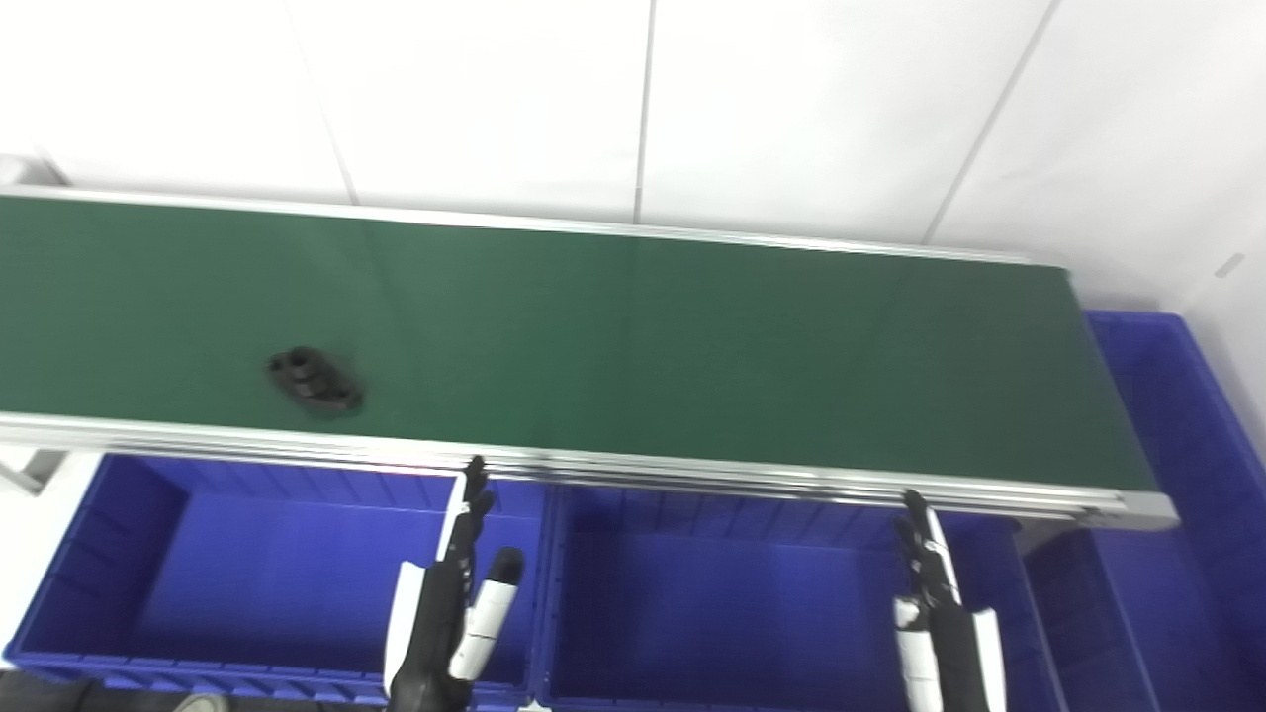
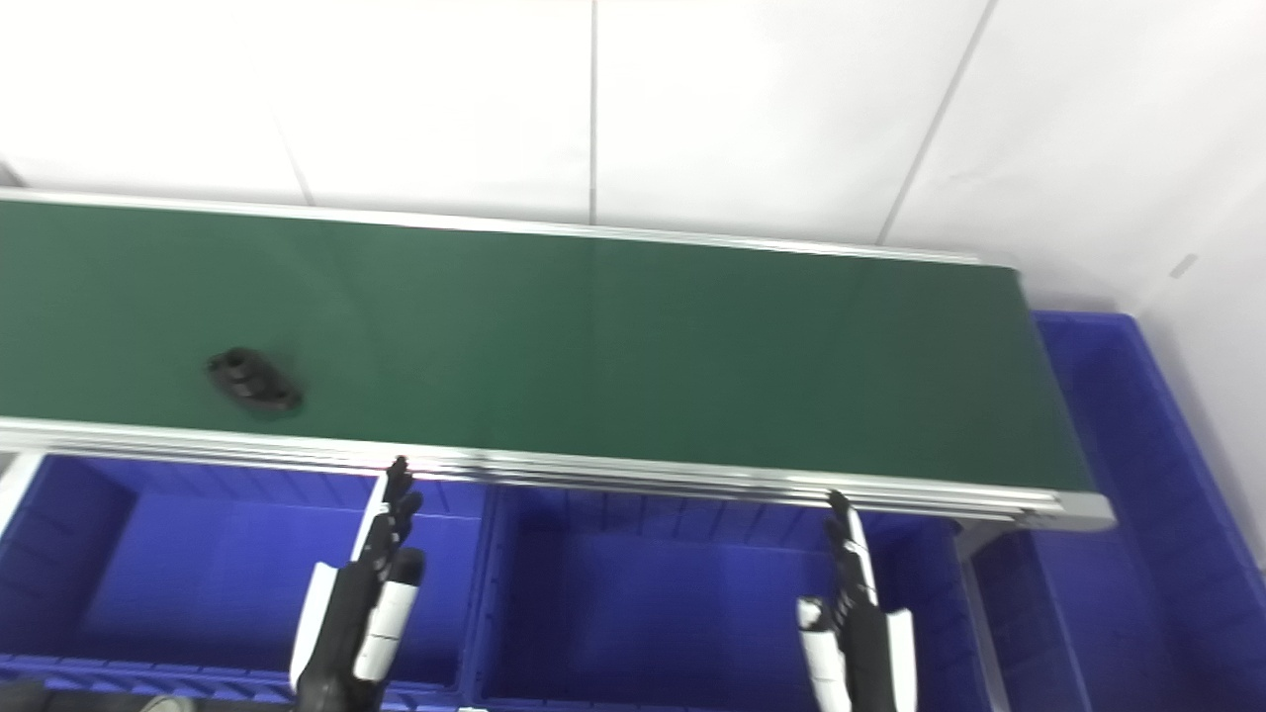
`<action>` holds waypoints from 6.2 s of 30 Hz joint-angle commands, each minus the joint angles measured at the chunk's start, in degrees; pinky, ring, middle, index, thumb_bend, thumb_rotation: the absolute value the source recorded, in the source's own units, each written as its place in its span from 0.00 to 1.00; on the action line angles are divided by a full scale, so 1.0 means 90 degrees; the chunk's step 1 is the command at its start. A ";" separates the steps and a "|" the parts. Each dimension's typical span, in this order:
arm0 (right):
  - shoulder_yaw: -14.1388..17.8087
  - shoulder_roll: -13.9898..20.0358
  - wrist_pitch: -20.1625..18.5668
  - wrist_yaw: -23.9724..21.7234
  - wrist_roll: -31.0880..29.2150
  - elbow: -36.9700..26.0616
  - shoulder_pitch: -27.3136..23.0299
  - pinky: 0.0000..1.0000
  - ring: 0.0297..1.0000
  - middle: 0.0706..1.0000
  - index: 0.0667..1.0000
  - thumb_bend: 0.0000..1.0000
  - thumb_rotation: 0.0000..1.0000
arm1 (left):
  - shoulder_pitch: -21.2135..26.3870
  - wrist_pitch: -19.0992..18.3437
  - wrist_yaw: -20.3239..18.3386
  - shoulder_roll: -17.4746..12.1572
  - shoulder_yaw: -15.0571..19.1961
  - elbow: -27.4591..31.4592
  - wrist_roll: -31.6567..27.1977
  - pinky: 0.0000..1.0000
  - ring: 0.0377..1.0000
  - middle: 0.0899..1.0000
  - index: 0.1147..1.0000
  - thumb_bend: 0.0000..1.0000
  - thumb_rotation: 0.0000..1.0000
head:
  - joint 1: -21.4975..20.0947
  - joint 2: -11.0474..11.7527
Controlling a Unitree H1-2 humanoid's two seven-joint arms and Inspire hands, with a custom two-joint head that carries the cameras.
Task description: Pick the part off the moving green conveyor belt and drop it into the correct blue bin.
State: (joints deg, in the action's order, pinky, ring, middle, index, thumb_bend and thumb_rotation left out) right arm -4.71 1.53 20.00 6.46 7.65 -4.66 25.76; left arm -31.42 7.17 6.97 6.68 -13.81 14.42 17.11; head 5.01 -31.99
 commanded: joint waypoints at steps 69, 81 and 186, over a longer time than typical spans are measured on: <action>-0.1450 0.0580 -0.2828 -0.1945 0.5763 0.0003 -0.4775 0.78 0.77 0.77 0.78 1.00 0.37 | 0.0521 0.0682 0.0386 0.0577 -0.0489 -0.0733 -0.0129 0.96 0.96 1.00 1.00 0.67 0.99 | -0.0179 0.0035; -0.1992 0.0145 -0.3177 -0.1666 0.5910 0.1087 -0.5419 0.76 0.75 0.76 0.78 1.00 0.39 | 0.0452 0.0605 0.0436 0.0714 -0.0614 -0.0688 -0.0057 0.95 0.95 0.99 1.00 0.67 0.99 | -0.0099 -0.0005; -0.1880 0.0192 -0.1619 0.2443 0.4358 0.0757 -0.4895 0.12 0.15 0.21 0.45 0.51 0.14 | 0.0689 0.0604 0.0086 -0.0190 -0.0159 -0.0534 -0.0555 1.00 0.93 0.90 1.00 0.58 1.00 | -0.1437 -0.0106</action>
State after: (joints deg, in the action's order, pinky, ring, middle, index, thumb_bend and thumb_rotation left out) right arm -22.18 3.76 2.25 25.99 46.54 4.15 -17.62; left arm -25.81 10.29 8.49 4.81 -15.05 8.89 12.60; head -7.82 -32.96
